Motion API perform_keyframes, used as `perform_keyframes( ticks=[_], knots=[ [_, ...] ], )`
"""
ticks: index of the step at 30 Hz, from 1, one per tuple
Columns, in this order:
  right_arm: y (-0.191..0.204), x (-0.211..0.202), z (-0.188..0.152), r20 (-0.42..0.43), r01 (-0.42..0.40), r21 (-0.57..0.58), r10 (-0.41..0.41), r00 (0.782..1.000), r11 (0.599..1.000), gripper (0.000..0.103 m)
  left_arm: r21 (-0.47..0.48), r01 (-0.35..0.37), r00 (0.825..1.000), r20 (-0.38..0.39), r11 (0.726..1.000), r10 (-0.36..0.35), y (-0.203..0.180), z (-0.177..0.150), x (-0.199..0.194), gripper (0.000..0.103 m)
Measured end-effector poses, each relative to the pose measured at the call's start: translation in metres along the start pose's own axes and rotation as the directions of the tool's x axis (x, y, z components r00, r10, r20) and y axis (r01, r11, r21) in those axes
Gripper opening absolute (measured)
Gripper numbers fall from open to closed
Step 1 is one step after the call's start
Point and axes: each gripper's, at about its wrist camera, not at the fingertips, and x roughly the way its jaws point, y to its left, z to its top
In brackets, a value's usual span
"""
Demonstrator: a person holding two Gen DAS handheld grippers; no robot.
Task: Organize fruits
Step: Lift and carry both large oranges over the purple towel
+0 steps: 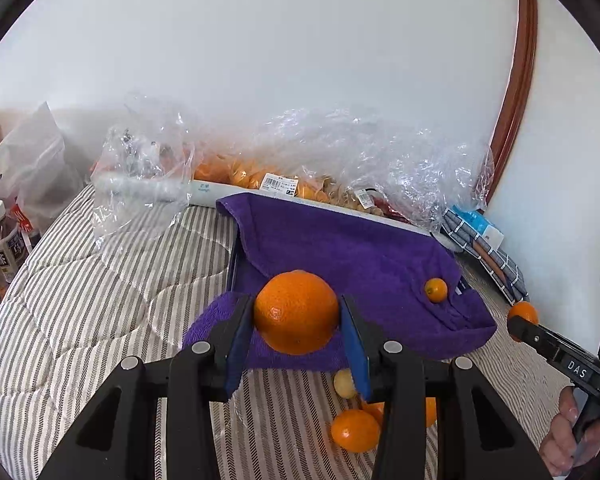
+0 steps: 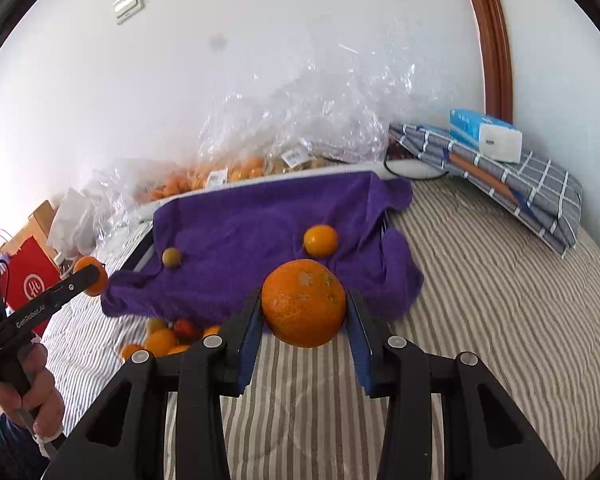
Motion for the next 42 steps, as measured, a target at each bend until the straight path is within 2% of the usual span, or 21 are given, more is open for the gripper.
perform_keyframes(
  ticks=[8,12,15,20,25,29,32,35,42],
  knots=[
    [0.003,0.021,0.037,0.047,-0.012,-0.018,0.013,0.999,1.0,0.04,0.034,-0.025,0.999,0.034,0.999,0.024,-0.012,0.035,0.02,0.041],
    [0.006,0.037,0.046,0.055,-0.015,-0.029,0.017,0.998,0.999,0.04,0.017,-0.034,0.999,0.034,0.999,0.034,-0.012,0.041,0.041,0.041],
    [0.007,0.054,0.043,0.022,-0.025,-0.031,0.026,0.999,0.999,0.04,-0.004,-0.037,0.999,0.018,0.999,0.037,-0.007,0.035,0.051,0.04],
    [0.004,0.077,0.029,-0.023,-0.024,-0.019,0.024,0.999,1.0,0.04,0.041,-0.076,0.997,0.02,0.996,0.075,-0.007,0.026,0.057,0.041],
    [0.0,0.079,0.026,-0.013,0.011,-0.022,-0.011,1.0,1.0,0.04,0.036,-0.042,0.999,-0.031,0.999,0.043,-0.01,0.02,0.069,0.041],
    [-0.008,0.09,0.022,-0.076,-0.062,0.04,0.065,0.995,0.997,0.04,0.063,-0.052,0.998,-0.038,0.997,0.054,-0.017,0.014,0.074,0.041],
    [-0.006,0.094,0.02,-0.086,-0.032,0.023,0.034,0.996,0.999,0.04,0.069,-0.051,0.998,-0.04,0.996,0.054,-0.019,0.013,0.075,0.041],
    [-0.002,0.094,0.018,-0.089,-0.05,0.012,0.051,0.995,0.999,0.04,0.065,-0.045,0.998,-0.047,0.997,0.048,-0.019,0.014,0.075,0.041],
    [0.002,0.095,0.017,-0.095,-0.038,-0.012,0.036,0.995,0.999,0.04,0.06,-0.054,0.995,-0.076,0.997,0.058,-0.016,0.012,0.081,0.041]
  ],
)
